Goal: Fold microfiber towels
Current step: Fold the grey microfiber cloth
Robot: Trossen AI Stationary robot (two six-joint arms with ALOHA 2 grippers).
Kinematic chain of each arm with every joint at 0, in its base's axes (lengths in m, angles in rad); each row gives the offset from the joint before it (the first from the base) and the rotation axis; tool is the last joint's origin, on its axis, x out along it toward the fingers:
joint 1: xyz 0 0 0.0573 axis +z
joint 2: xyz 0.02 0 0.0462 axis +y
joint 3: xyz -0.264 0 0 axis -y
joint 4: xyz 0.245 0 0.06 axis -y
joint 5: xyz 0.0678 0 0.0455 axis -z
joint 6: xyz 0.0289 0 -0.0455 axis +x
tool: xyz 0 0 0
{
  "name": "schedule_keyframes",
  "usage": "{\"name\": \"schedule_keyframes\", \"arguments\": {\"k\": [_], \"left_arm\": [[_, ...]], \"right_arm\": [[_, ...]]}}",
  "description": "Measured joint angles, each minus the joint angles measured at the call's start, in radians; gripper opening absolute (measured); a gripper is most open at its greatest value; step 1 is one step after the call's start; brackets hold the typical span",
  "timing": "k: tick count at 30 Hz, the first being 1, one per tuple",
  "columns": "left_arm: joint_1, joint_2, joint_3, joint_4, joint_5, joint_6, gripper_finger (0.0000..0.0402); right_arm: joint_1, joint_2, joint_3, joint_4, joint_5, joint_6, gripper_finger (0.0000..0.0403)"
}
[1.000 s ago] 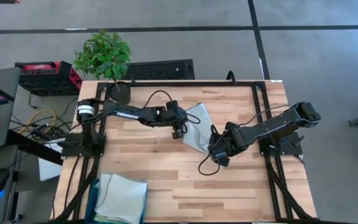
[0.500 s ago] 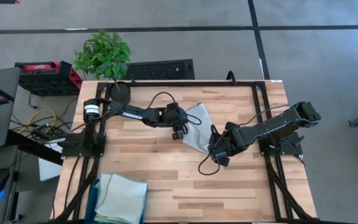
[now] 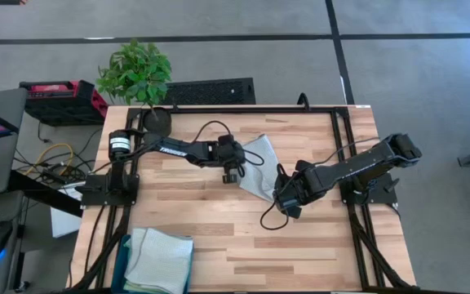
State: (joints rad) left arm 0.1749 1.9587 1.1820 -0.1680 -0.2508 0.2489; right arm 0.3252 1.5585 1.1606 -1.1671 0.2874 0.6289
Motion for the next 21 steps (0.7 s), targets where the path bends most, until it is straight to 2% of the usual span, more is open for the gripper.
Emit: {"name": "schedule_keyframes", "arguments": {"k": [11, 21], "left_arm": [[0.0, 0.0, 0.0, -0.001, 0.0, -0.022, 0.0013], [0.002, 0.007, 0.0, 0.001, 0.001, -0.03, 0.009]], "right_arm": [[0.0, 0.0, 0.0, 0.0, 0.001, 0.0, 0.0192], [0.0, 0.0, 0.0, 0.001, 0.001, 0.0, 0.0189]]}}
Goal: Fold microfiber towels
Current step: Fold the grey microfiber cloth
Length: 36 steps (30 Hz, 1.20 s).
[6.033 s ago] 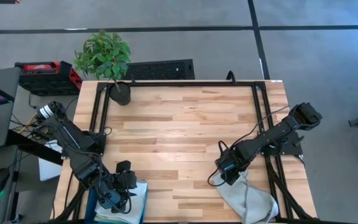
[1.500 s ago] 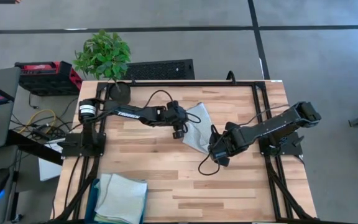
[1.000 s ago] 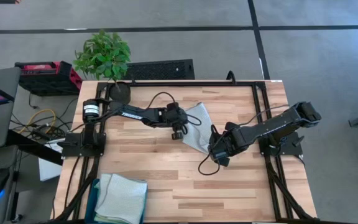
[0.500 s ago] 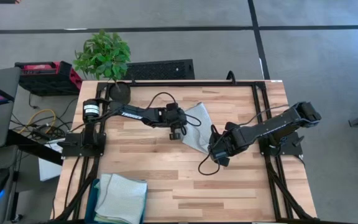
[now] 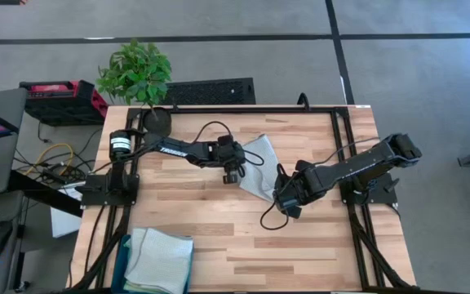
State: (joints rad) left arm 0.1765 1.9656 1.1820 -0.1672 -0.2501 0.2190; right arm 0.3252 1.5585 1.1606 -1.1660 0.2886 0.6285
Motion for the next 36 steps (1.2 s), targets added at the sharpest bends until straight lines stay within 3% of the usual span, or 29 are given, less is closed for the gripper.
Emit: {"name": "schedule_keyframes", "arguments": {"k": [6, 10, 12, 21, 31, 36], "left_arm": [[0.01, 0.0, 0.0, -0.007, 0.0, 0.006, 0.01], [0.014, 0.0, 0.0, -0.012, 0.0, 0.024, 0.0028], [0.013, 0.0, 0.0, -0.015, 0.0, 0.025, 0.001], [-0.031, -0.108, 0.0, -0.118, 0.002, 0.039, 0.0001], [-0.184, -0.233, 0.0, -0.305, -0.001, 0.111, 0.0], [-0.26, -0.236, 0.0, -0.371, -0.026, 0.088, 0.0]], "right_arm": [[0.0, 0.0, 0.0, 0.006, 0.0, 0.0, 0.0188], [0.0, 0.0, 0.0, 0.012, 0.0, 0.0, 0.0185], [0.0, 0.0, 0.0, 0.012, 0.0, 0.0, 0.0185], [-0.046, 0.0, -0.013, 0.157, -0.009, -0.062, 0.0179], [-0.141, 0.0, -0.087, 0.355, -0.186, -0.41, 0.016], [-0.233, 0.0, -0.166, 0.434, -0.238, -0.363, 0.0148]]}}
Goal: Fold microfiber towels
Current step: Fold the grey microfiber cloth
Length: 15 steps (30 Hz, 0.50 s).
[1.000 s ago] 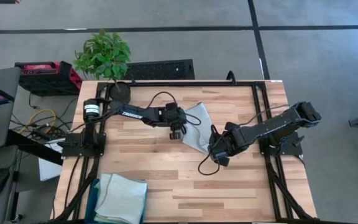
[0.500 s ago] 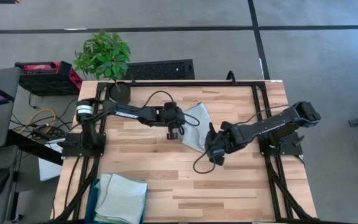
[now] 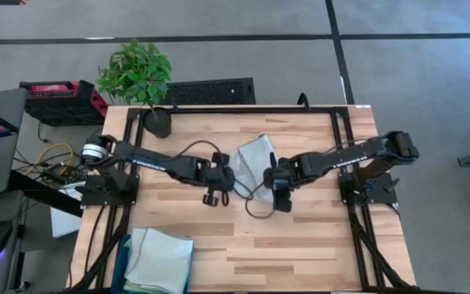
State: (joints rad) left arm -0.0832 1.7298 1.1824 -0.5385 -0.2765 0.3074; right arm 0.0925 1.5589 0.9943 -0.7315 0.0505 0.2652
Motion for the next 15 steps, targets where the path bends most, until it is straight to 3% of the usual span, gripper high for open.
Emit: {"name": "schedule_keyframes", "arguments": {"k": [6, 12, 15], "left_arm": [[-0.044, 0.0, 0.0, -0.017, -0.002, -0.039, 0.0], [-0.048, 0.001, 0.0, -0.022, -0.004, -0.052, 0.0], [-0.048, 0.001, 0.0, -0.023, -0.006, -0.057, 0.0]], "right_arm": [[-0.126, 0.0, -0.045, 0.004, -0.015, 0.136, 0.0141], [-0.217, 0.0, -0.08, 0.007, -0.194, 0.181, 0.0141], [-0.245, 0.0, -0.084, 0.0, -0.233, 0.181, 0.014]]}}
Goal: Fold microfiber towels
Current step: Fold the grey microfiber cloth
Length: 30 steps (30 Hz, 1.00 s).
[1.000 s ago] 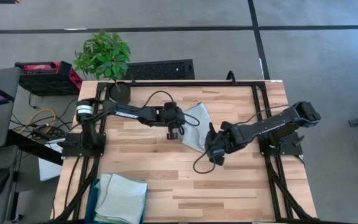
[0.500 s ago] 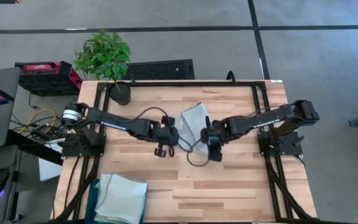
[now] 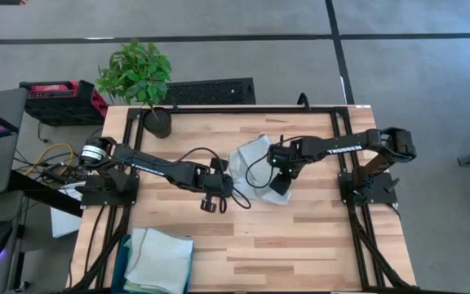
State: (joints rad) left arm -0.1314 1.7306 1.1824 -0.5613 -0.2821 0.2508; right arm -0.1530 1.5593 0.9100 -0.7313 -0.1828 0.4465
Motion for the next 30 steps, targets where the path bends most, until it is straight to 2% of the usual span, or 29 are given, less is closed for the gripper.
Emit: {"name": "schedule_keyframes", "arguments": {"k": [15, 24, 30], "left_arm": [[0.0, 0.0, 0.0, -0.002, 0.0, -0.004, 0.0], [0.0, 0.001, 0.0, -0.005, -0.011, -0.002, 0.0], [0.0, 0.001, 0.0, -0.008, -0.012, 0.004, 0.0]], "right_arm": [[-0.033, 0.002, 0.0, -0.001, -0.003, -0.002, 0.014], [-0.009, 0.142, 0.001, 0.006, -0.003, -0.007, 0.014], [-0.007, 0.151, 0.004, 0.005, -0.029, -0.036, 0.014]]}}
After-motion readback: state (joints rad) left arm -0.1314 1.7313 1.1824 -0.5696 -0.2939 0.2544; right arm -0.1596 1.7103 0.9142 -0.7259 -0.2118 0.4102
